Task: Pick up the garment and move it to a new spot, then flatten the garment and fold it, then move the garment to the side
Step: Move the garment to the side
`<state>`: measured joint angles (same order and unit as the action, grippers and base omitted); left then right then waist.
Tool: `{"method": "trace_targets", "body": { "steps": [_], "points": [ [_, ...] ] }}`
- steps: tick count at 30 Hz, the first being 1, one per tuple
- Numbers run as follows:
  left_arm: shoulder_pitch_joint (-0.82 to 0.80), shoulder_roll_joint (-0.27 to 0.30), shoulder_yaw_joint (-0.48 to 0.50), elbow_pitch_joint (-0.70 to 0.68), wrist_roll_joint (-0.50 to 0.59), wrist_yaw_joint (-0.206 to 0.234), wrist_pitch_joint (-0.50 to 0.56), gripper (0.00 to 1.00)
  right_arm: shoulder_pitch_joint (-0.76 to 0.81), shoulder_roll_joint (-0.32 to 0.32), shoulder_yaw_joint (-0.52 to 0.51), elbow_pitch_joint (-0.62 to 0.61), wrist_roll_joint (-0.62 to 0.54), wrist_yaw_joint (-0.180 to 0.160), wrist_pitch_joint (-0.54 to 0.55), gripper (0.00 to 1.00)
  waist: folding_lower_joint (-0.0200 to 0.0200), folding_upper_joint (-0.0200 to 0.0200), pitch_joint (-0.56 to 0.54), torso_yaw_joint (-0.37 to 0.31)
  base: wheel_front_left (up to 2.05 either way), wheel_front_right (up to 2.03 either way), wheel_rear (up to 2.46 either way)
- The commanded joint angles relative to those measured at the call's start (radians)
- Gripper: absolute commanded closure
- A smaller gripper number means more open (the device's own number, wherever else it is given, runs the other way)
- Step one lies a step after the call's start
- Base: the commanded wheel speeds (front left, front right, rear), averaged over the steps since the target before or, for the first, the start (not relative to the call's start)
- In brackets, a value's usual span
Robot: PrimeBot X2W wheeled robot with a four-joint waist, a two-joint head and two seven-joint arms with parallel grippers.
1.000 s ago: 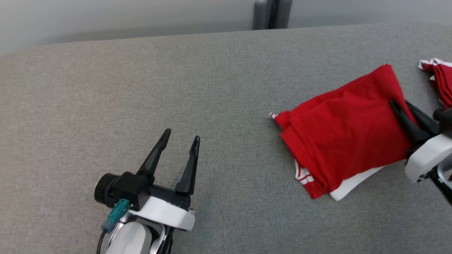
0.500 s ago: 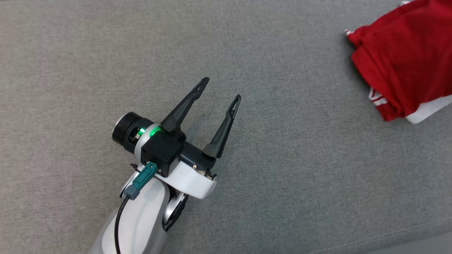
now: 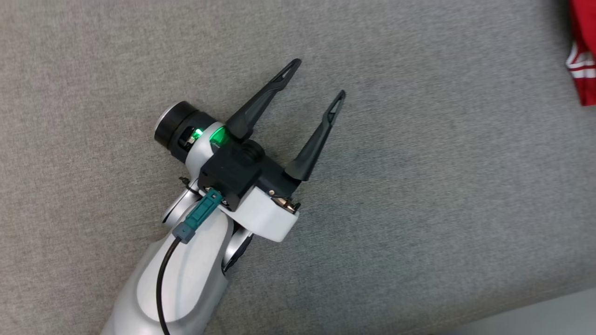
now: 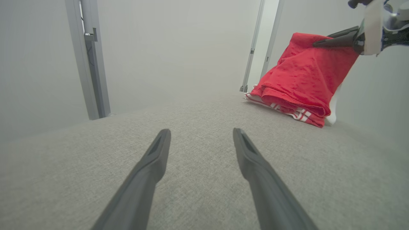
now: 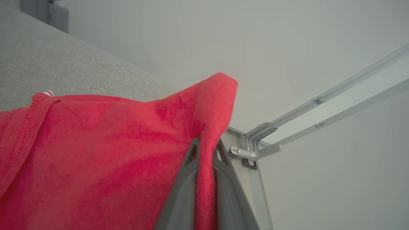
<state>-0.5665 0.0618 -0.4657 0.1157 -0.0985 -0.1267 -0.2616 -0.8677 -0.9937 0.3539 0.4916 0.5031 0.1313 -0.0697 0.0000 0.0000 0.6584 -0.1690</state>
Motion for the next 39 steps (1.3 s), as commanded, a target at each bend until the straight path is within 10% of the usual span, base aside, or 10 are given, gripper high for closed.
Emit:
{"method": "trace_targets", "body": {
  "steps": [1, 14, 15, 16, 39],
  "points": [
    [-0.022, 0.006, -0.007, -0.003, 0.001, -0.004, -0.003, 0.0, -0.02, -0.016, 0.001, 0.025, -0.001, -0.001, -0.01, 1.0, 0.0, 0.0, 0.031, 0.021, 0.0, 0.0, 0.0],
    [-0.052, 0.018, -0.021, -0.009, -0.003, -0.002, 0.0, 0.0, -0.138, -0.013, 0.067, 0.259, -0.186, -0.001, -0.031, 1.0, 0.0, 0.0, 0.098, 0.076, 0.0, 0.0, 0.0],
    [-0.05, 0.019, -0.02, -0.009, -0.002, -0.002, 0.0, 0.0, -0.151, -0.008, 0.078, 0.267, -0.202, -0.001, -0.044, 0.82, 0.0, 0.0, 0.1, 0.078, 0.0, 0.0, 0.0],
    [-0.048, 0.019, -0.019, -0.008, -0.002, -0.002, 0.001, 0.0, -0.157, 0.0, 0.087, 0.277, -0.211, -0.001, -0.049, 0.0, 0.0, 0.0, 0.1, 0.079, 0.0, 0.0, 0.0],
    [0.085, -0.008, 0.047, -0.019, -0.06, 0.021, -0.002, 0.0, -0.169, 0.108, 0.181, 0.322, -0.053, -0.001, -0.161, 0.0, 0.0, 0.0, -0.192, 0.108, 0.0, 0.0, 0.0]
  ]
}}
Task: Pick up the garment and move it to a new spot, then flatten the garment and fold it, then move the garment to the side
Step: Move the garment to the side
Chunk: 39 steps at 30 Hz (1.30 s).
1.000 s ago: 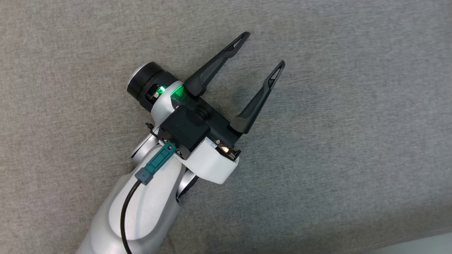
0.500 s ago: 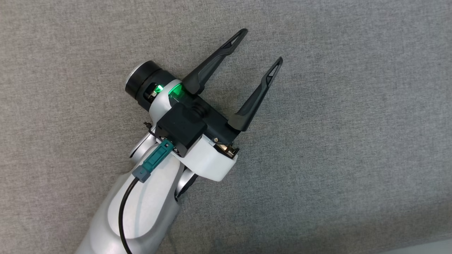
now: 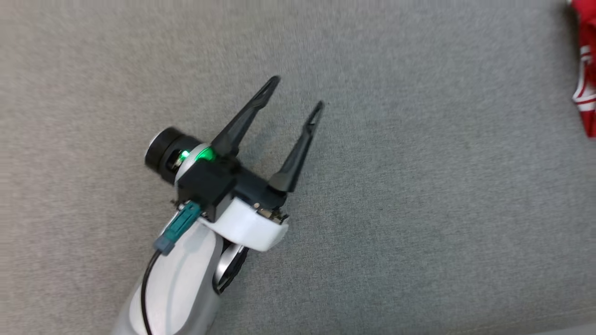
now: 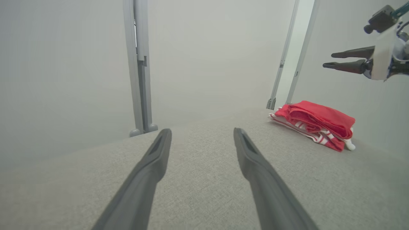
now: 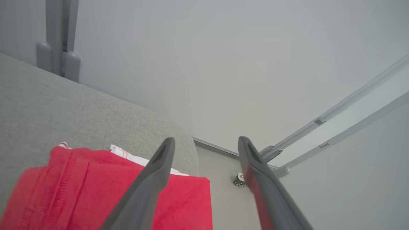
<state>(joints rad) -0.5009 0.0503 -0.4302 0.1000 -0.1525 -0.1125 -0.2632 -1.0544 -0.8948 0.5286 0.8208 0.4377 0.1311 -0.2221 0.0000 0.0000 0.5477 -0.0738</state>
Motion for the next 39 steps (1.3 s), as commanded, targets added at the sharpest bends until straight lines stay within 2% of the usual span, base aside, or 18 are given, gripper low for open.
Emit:
{"method": "trace_targets", "body": {
  "steps": [1, 10, 16, 19, 25, 26, 29, 32, 39],
  "points": [
    [0.037, 0.003, 0.024, -0.005, -0.008, 0.011, -0.001, 0.0, 0.024, 0.023, 0.01, -0.018, 0.027, -0.001, -0.012, 0.0, 0.0, 0.0, -0.105, 0.015, 0.0, 0.0, 0.0],
    [0.209, 0.003, 0.157, -0.019, -0.023, 0.043, -0.001, 0.0, 0.151, 0.17, 0.046, -0.155, 0.103, -0.001, -0.04, 0.0, 0.0, 0.0, -0.302, 0.053, 0.0, 0.0, 0.0],
    [0.295, 0.002, 0.214, -0.029, -0.028, 0.051, -0.001, 0.0, 0.271, 0.246, 0.012, -0.24, 0.141, -0.001, -0.044, 0.0, 0.0, 0.0, -0.382, 0.083, 0.0, 0.0, 0.0],
    [0.341, 0.003, 0.239, -0.033, -0.037, 0.06, -0.001, 0.0, 0.357, 0.296, -0.052, -0.31, 0.14, -0.001, -0.044, 0.0, 0.0, 0.0, -0.421, 0.101, 0.0, 0.0, 0.0],
    [0.413, 0.003, 0.271, -0.037, -0.062, 0.087, -0.001, 0.0, 0.581, 0.43, -0.223, -0.453, 0.068, -0.001, -0.044, 0.0, 0.0, 0.0, -0.474, 0.139, 0.0, 0.0, 0.0],
    [0.431, 0.002, 0.278, -0.037, -0.067, 0.093, -0.001, 0.0, 0.651, 0.477, -0.266, -0.49, 0.032, -0.001, -0.044, 0.0, 0.0, 0.0, -0.486, 0.149, 0.0, 0.0, 0.0],
    [0.459, 0.003, 0.304, -0.047, -0.064, 0.118, -0.001, 0.0, 0.742, 0.551, -0.327, -0.543, -0.028, -0.001, -0.044, 0.0, 0.0, 0.0, -0.506, 0.159, 0.0, 0.0, 0.0],
    [0.49, 0.002, 0.317, -0.052, -0.053, 0.133, -0.001, 0.0, 0.812, 0.606, -0.364, -0.584, -0.104, -0.001, -0.044, 0.0, 0.0, 0.0, -0.518, 0.161, 0.0, 0.0, 0.0],
    [0.543, 0.003, 0.323, -0.028, -0.032, 0.14, -0.001, 0.0, 0.926, 0.729, -0.442, -0.636, -0.19, -0.001, -0.044, 0.0, 0.0, 0.0, -0.546, 0.174, 0.0, 0.0, 0.0]
  ]
}}
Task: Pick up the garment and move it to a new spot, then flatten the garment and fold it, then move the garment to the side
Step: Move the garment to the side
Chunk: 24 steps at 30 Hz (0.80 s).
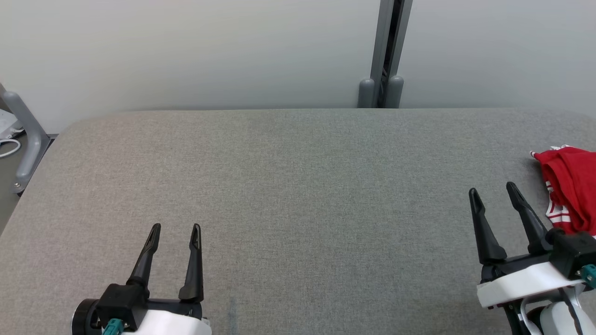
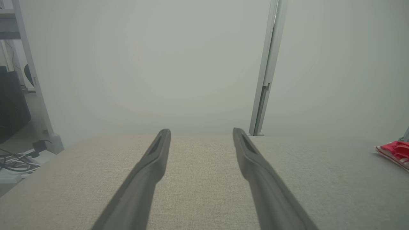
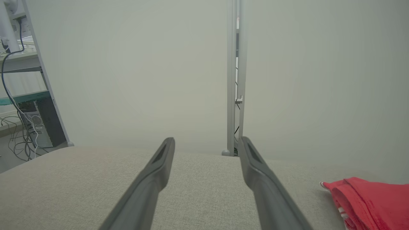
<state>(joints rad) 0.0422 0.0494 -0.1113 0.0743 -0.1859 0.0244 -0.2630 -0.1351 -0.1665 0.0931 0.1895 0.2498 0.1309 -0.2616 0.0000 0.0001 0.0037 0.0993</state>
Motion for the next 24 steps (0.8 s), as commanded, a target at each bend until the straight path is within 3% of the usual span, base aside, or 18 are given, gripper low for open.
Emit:
{"method": "trace_targets", "body": {
  "steps": [1, 7, 24],
  "points": [
    [0.007, 0.003, 0.002, 0.001, 0.006, 0.004, -0.001, 0.0, 0.016, 0.012, -0.013, -0.007, -0.009, 0.0, -0.005, 0.0, 0.0, -0.0001, -0.003, 0.001, 0.0, 0.0, 0.0],
    [0.014, 0.003, -0.015, 0.003, 0.018, -0.005, -0.001, 0.0, 0.057, 0.057, -0.033, -0.019, -0.047, 0.0, -0.005, 0.0, 0.0, -0.0001, -0.006, 0.003, 0.0, 0.0, 0.0],
    [0.001, 0.004, -0.033, -0.005, 0.022, 0.029, -0.001, 0.0, 0.077, 0.085, -0.063, -0.027, -0.087, 0.0, -0.005, 0.0, 0.0, -0.0001, 0.003, -0.011, 0.0, 0.0, 0.0]
  ]
}}
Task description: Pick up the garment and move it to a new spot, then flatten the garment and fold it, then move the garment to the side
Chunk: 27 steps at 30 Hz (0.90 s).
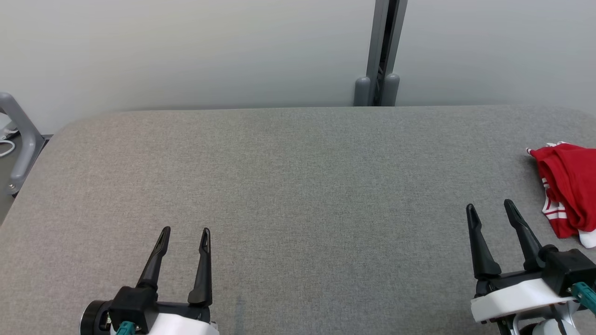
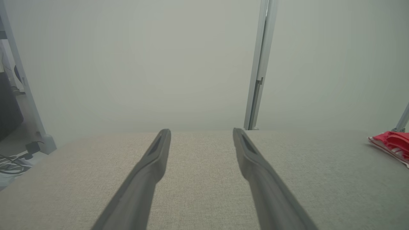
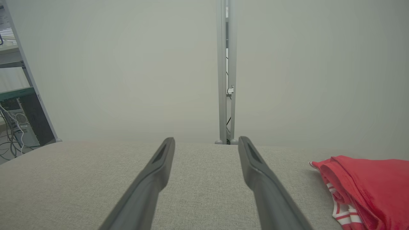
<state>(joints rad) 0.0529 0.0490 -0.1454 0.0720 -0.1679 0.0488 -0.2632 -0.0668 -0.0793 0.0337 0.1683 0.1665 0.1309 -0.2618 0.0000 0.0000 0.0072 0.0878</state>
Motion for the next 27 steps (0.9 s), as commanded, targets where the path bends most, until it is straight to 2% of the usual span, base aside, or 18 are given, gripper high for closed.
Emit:
{"method": "trace_targets", "body": {
  "steps": [1, 7, 15, 18, 27],
  "points": [
    [-0.011, 0.004, 0.001, -0.003, 0.005, 0.007, -0.001, 0.0, 0.007, -0.002, -0.005, -0.006, -0.006, 0.0, -0.005, 0.0, 0.0, 0.0, 0.001, -0.001, 0.0, 0.0, 0.0],
    [-0.015, 0.004, 0.0, -0.001, 0.01, 0.022, -0.001, 0.0, 0.001, 0.006, -0.02, 0.001, -0.015, 0.0, -0.005, 0.0, 0.0, 0.0, 0.003, -0.008, 0.0, 0.0, 0.0],
    [-0.013, 0.004, 0.013, 0.025, -0.046, 0.016, -0.001, 0.0, 0.001, 0.009, -0.025, 0.008, -0.014, 0.0, -0.005, 0.0, 0.0, 0.0, 0.0, -0.012, 0.0, 0.0, 0.0],
    [-0.018, 0.004, 0.014, 0.029, -0.016, 0.009, -0.001, 0.0, 0.0, 0.008, -0.028, 0.009, -0.013, 0.0, -0.005, 0.0, 0.0, 0.0, -0.001, -0.012, 0.0, 0.0, 0.0],
    [-0.006, 0.004, 0.036, 0.044, -0.039, 0.0, -0.001, 0.0, -0.004, 0.01, -0.029, -0.001, -0.014, 0.0, -0.005, 0.0, 0.0, 0.0, -0.002, -0.015, 0.0, 0.0, 0.0]
  ]
}}
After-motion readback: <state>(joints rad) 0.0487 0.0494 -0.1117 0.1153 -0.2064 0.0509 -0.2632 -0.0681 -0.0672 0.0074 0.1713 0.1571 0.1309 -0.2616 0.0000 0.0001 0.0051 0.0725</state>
